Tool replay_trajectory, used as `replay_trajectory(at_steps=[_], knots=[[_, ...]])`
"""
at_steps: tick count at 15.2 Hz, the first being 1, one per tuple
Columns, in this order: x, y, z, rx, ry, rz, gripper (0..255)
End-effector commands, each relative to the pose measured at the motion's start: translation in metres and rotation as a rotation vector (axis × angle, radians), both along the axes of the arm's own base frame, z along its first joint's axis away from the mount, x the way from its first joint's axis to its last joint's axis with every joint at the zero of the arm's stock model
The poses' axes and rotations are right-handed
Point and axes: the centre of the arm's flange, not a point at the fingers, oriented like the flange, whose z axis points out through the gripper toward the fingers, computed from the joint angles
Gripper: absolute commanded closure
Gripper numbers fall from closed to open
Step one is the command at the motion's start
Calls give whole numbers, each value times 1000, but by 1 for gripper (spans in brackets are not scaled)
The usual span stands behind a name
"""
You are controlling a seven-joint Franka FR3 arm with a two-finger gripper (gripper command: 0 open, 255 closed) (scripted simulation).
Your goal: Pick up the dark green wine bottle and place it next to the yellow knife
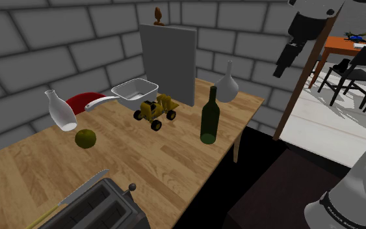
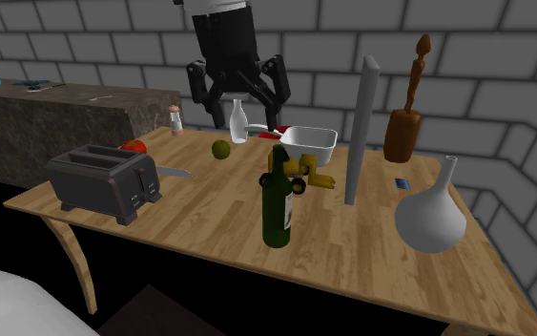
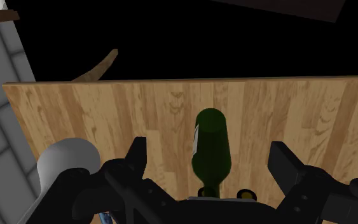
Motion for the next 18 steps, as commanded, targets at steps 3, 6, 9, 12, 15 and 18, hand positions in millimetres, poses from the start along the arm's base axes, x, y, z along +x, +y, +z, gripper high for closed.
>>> replay_trajectory(at_steps=[3,6,9,12,15,18], knots=[[24,2,-12,8,5,17,0],[60,5,-29,20,14,43,0],[95,10,-47,33,22,69,0],[131,16,-65,45,30,95,0],[166,23,-84,57,38,120,0],[200,31,-102,69,46,146,0]])
